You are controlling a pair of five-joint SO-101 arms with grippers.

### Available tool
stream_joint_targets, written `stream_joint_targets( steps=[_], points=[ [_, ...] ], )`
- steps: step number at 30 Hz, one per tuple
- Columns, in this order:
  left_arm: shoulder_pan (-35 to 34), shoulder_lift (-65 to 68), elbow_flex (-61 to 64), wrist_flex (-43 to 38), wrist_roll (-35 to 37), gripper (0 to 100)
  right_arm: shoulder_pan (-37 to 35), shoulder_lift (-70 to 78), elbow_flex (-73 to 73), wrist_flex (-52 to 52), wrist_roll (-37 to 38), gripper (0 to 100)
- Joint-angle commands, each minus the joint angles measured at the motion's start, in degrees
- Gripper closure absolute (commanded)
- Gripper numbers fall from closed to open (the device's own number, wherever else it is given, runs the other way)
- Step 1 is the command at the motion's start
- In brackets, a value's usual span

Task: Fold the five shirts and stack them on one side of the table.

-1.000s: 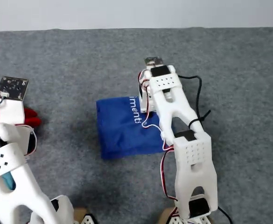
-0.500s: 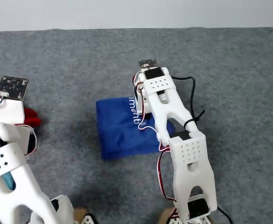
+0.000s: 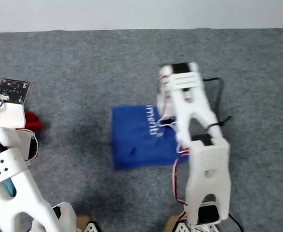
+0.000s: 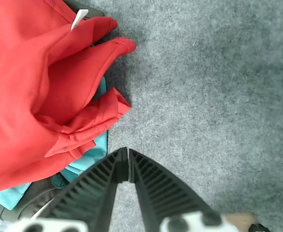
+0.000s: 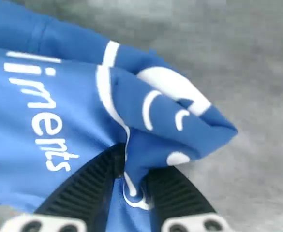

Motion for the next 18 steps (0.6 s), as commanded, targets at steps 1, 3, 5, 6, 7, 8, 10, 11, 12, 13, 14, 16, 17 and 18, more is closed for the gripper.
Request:
stream_joint_targets(
  steps=[1,3,5,6,7,8,10,11,12,13,14,16,17,18],
  points=[
    [0.1,-1.1,-2.9,-0.6,-0.5,99,7.3,-8.2,-1.2,1.9,8.3,98.9],
    [0.1,-1.1,-3.2,-0.6,-0.5,99,10.0,-8.8,-1.2,0.5,15.2,98.9],
    [0.1,-1.1,-3.2,-0.6,-0.5,99,12.4,-8.7,-1.1,-1.6,22.9,98.9],
    [0.1,-1.1,-3.2,-0.6,-0.5,99,13.4,-8.3,-1.1,-3.0,26.4,98.9],
    [0.1,-1.1,-3.2,-0.6,-0.5,99,14.5,-7.8,-1.1,-4.6,29.8,98.9],
    [0.1,-1.1,-3.2,-0.6,-0.5,99,15.4,-7.3,-1.1,-6.5,33.3,98.9],
    [0.1,-1.1,-3.2,-0.6,-0.5,99,17.2,-6.5,-1.1,-10.4,40.3,98.9],
    [0.1,-1.1,-3.2,-0.6,-0.5,99,18.0,-6.0,-1.1,-12.4,43.6,98.9],
    [0.1,-1.1,-3.2,-0.6,-0.5,99,18.7,-5.6,-1.1,-14.9,46.6,98.9],
    [0.1,-1.1,-3.2,-0.6,-0.5,99,19.2,-5.1,-1.1,-17.5,49.1,98.9],
    [0.1,-1.1,-3.2,-0.6,-0.5,99,19.6,-4.6,-1.1,-20.1,51.3,98.9],
    [0.1,-1.1,-3.2,-0.6,-0.5,99,19.7,-3.2,-1.1,-24.9,54.4,98.9],
    [0.1,-1.1,-3.2,-0.6,-0.5,99,19.7,-2.5,-1.1,-26.8,55.5,98.9],
    [0.1,-1.1,-3.2,-0.6,-0.5,99,19.5,-1.6,-1.1,-28.3,56.2,98.9]
  ],
)
